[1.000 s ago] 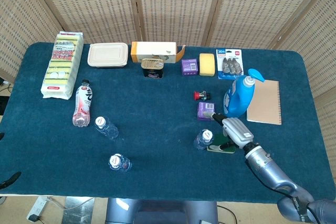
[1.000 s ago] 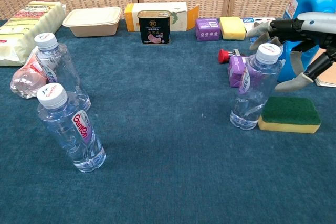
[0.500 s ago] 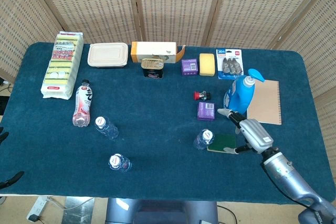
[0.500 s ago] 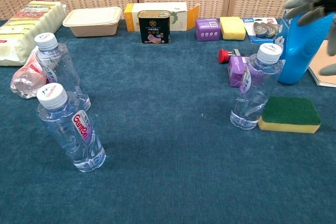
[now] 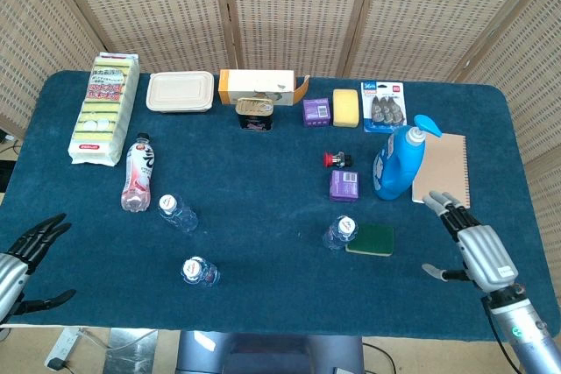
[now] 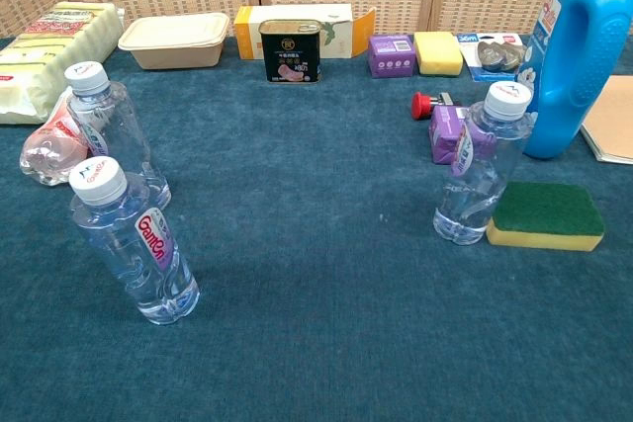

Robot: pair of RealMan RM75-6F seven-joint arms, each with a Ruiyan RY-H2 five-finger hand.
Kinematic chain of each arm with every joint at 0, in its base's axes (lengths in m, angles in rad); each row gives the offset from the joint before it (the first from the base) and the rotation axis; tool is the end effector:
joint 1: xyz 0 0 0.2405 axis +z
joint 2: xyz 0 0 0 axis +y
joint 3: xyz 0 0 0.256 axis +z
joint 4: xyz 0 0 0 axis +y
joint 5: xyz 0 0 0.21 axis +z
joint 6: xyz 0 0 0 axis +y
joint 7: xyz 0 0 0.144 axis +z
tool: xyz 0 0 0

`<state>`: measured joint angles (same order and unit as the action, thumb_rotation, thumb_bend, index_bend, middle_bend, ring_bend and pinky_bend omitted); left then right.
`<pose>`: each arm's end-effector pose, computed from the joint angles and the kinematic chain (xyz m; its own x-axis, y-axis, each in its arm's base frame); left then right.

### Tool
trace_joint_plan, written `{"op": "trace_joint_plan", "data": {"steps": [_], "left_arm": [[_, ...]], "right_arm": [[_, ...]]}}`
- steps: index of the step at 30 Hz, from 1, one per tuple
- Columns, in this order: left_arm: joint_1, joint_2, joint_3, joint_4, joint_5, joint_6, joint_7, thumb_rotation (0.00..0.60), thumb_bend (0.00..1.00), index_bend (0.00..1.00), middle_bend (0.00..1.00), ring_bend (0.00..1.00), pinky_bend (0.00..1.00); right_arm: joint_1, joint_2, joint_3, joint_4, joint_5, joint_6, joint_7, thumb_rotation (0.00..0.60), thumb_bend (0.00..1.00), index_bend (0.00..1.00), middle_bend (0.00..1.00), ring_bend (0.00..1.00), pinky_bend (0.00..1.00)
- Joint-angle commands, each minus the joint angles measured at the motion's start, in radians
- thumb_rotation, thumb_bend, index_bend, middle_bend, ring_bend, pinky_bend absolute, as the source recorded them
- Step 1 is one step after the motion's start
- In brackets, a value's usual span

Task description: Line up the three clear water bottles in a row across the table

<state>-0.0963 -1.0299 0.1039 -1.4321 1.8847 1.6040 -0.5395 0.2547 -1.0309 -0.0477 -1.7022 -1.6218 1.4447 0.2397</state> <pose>-0.3081 0.1447 0.1736 0.1635 0.2113 0.9636 0.9398 -0.3304 -0.0870 -0.2638 -0.2048 0.1542 0.2066 -0.1302 0.9697 -0.9531 -0.2507 0.1694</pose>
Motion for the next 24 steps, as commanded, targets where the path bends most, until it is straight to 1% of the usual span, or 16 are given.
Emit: {"op": "trace_joint_plan", "data": {"steps": [1, 6, 12, 13, 19, 22, 24], "left_arm": [[-0.041, -0.020, 0.033, 0.043, 0.061, -0.017, -0.052, 0.600, 0.14, 0.00, 0.00, 0.00, 0.10], [-0.074, -0.054, 0.061, 0.046, 0.102, -0.054, -0.050, 0.600, 0.14, 0.00, 0.00, 0.00, 0.10], [-0.097, -0.107, 0.071, 0.020, 0.104, -0.086, -0.025, 0.600, 0.14, 0.00, 0.00, 0.00, 0.10], [-0.108, -0.140, 0.068, 0.011, 0.100, -0.103, -0.024, 0.600, 0.14, 0.00, 0.00, 0.00, 0.10], [-0.137, -0.220, 0.056, 0.006, 0.077, -0.139, -0.011, 0.600, 0.14, 0.00, 0.00, 0.00, 0.10], [-0.163, -0.279, 0.046, 0.011, 0.054, -0.174, -0.034, 0.600, 0.14, 0.00, 0.00, 0.00, 0.10], [-0.181, -0.321, 0.041, 0.028, 0.040, -0.187, -0.073, 0.600, 0.13, 0.00, 0.00, 0.00, 0.10]], "right_arm": [[-0.067, -0.004, -0.029, 0.021, -0.022, 0.073, 0.000, 0.600, 0.03, 0.07, 0.06, 0.05, 0.28], [-0.116, -0.006, -0.052, 0.040, -0.056, 0.129, 0.034, 0.600, 0.03, 0.07, 0.06, 0.05, 0.28], [-0.141, -0.007, -0.059, 0.068, -0.093, 0.168, 0.090, 0.600, 0.03, 0.07, 0.06, 0.05, 0.28], [-0.149, -0.004, -0.061, 0.078, -0.101, 0.180, 0.110, 0.600, 0.03, 0.07, 0.06, 0.05, 0.28], [-0.164, 0.011, -0.061, 0.094, -0.122, 0.206, 0.152, 0.600, 0.03, 0.07, 0.06, 0.05, 0.28], [-0.174, 0.018, -0.061, 0.101, -0.133, 0.225, 0.182, 0.600, 0.03, 0.07, 0.05, 0.05, 0.28], [-0.178, 0.021, -0.060, 0.107, -0.137, 0.231, 0.198, 0.600, 0.03, 0.07, 0.05, 0.05, 0.28]]}}
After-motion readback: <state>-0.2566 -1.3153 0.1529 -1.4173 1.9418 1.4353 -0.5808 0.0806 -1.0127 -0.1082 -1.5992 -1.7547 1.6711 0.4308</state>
